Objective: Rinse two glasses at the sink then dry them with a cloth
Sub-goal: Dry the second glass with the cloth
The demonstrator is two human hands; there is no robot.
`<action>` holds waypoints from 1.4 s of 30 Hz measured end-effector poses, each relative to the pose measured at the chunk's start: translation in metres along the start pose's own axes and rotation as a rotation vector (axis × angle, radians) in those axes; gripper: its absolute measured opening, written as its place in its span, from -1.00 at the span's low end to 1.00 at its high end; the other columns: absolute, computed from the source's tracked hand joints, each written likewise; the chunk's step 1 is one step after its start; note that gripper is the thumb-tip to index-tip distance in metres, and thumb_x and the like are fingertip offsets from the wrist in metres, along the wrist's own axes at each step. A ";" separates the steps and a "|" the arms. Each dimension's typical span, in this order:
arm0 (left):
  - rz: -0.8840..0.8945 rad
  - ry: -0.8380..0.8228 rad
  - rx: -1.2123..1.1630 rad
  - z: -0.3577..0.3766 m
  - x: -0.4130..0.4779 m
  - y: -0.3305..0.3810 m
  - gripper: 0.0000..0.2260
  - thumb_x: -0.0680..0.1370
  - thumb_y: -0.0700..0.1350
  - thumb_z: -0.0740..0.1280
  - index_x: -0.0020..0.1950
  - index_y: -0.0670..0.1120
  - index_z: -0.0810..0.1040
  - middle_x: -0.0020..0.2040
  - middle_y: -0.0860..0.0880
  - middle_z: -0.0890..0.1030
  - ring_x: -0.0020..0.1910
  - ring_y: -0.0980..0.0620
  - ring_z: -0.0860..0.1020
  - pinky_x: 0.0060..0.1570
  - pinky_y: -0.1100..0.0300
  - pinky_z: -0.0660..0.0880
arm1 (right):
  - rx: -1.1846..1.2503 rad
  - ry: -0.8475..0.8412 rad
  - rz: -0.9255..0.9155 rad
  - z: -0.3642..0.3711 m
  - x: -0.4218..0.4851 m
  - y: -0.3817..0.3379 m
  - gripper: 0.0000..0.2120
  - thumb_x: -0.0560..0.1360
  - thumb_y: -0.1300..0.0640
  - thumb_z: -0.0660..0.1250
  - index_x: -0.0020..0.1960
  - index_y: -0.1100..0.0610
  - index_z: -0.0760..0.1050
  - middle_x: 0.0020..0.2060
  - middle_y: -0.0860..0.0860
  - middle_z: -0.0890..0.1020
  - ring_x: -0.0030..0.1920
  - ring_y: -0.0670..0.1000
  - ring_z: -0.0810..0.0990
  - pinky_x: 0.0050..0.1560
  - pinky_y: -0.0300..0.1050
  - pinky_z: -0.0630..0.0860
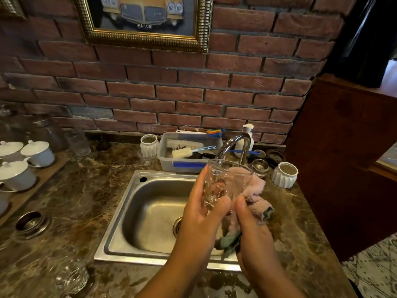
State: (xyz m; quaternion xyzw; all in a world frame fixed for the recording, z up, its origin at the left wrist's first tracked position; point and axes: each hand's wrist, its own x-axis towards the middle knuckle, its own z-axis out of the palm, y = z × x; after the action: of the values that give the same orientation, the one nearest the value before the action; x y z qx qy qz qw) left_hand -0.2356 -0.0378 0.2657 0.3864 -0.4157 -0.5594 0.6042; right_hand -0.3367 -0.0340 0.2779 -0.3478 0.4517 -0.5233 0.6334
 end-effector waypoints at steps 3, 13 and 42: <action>-0.118 -0.002 -0.318 -0.015 0.000 0.007 -0.27 0.37 -0.10 0.59 0.49 0.14 0.40 0.34 -0.10 0.61 0.27 -0.16 0.61 0.25 -0.14 0.56 | 0.068 0.001 -0.007 -0.002 0.001 -0.009 -0.68 0.43 -0.05 0.26 0.10 0.02 0.61 -0.02 0.04 0.76 -0.04 0.02 0.75 0.15 0.17 0.54; -0.211 -0.040 -0.338 -0.056 -0.012 0.002 -0.35 0.22 0.07 0.68 0.27 0.05 0.61 0.24 -0.22 0.64 0.02 -0.13 0.67 -0.21 0.06 0.61 | -0.176 0.013 -0.180 -0.021 0.007 -0.061 -0.61 0.33 -0.16 0.29 0.12 -0.09 0.55 0.05 0.06 0.72 0.08 0.11 0.69 0.14 0.15 0.59; 0.263 0.038 0.470 -0.037 0.005 0.020 -0.75 0.55 0.19 0.20 0.20 0.28 0.52 0.11 0.20 0.59 0.10 0.09 0.61 0.02 0.20 0.59 | -0.260 -0.450 0.019 -0.009 0.008 -0.031 -0.87 0.39 0.20 0.50 -0.09 0.11 0.61 -0.46 -0.07 0.64 -0.44 -0.16 0.59 -0.38 -0.32 0.50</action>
State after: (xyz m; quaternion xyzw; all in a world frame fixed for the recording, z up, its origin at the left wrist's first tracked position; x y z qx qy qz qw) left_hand -0.1934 -0.0412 0.2713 0.4691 -0.5693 -0.3569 0.5732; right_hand -0.3556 -0.0478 0.3013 -0.5294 0.3662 -0.3644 0.6730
